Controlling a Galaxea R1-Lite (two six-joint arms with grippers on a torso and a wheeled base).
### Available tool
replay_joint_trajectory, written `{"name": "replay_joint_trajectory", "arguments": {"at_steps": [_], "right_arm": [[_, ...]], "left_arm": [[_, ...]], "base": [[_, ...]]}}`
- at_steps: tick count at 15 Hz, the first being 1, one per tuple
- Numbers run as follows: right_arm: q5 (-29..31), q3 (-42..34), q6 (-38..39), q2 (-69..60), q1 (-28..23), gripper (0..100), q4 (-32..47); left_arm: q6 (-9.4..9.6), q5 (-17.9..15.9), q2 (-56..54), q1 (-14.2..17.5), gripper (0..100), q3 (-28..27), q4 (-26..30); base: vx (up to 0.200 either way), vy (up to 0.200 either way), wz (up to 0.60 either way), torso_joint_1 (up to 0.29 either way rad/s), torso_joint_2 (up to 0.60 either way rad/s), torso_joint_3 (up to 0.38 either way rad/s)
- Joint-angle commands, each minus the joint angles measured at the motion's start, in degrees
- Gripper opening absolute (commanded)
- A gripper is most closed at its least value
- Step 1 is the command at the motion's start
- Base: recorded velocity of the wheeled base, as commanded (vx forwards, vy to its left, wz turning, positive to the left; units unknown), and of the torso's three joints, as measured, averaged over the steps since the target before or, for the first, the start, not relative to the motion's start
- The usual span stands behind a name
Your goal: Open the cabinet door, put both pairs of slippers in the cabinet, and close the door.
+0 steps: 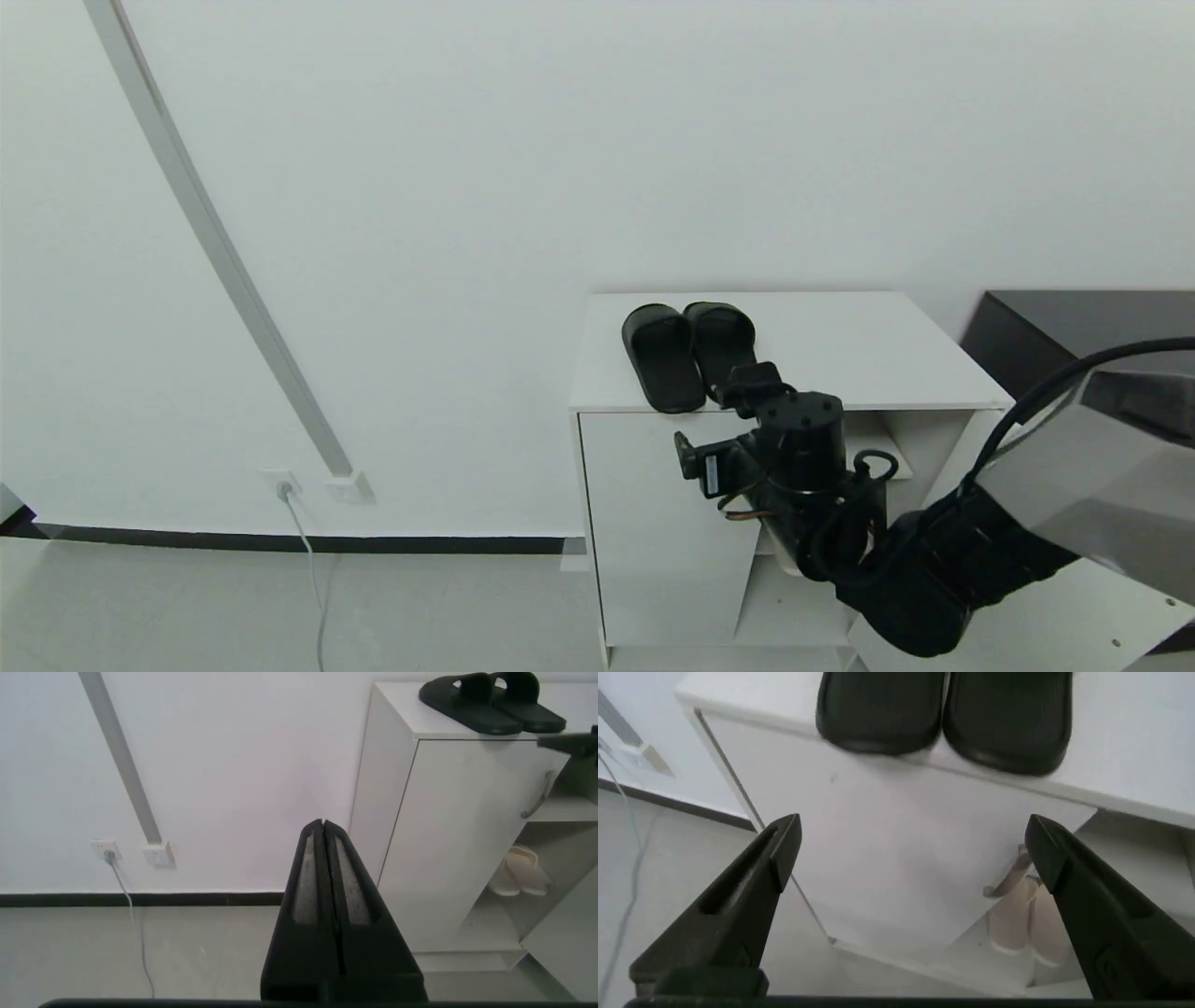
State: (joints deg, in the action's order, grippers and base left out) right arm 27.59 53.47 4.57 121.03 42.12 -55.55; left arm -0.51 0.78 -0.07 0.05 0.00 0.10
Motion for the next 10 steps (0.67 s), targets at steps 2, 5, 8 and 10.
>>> {"name": "replay_joint_trajectory", "arguments": {"at_steps": [2,5,8,10], "right_arm": [[0.19,9.55,3.78,-5.72,-0.02,100,12.13],[0.63,11.66,5.18,-7.12,-0.02,100,17.67],[0.63,11.31,5.27,-6.95,-0.02,100,17.58],[0.54,10.16,5.45,-6.51,-0.02,100,17.32]], "left_arm": [[-0.02,-0.08,0.07,0.04,0,0.0,-0.01],[0.07,-0.08,0.07,0.04,0,0.0,-0.01],[0.07,-0.16,0.07,0.04,0,0.0,-0.01],[0.07,-0.16,0.07,0.04,0,0.0,-0.01]], "base": [[0.0,0.0,0.0,0.0,0.0,0.0],[0.133,0.0,0.0,0.002,0.0,0.0],[0.2,0.0,0.0,-0.004,-0.01,0.006],[0.2,0.0,0.0,0.012,0.0,-0.002]]}}
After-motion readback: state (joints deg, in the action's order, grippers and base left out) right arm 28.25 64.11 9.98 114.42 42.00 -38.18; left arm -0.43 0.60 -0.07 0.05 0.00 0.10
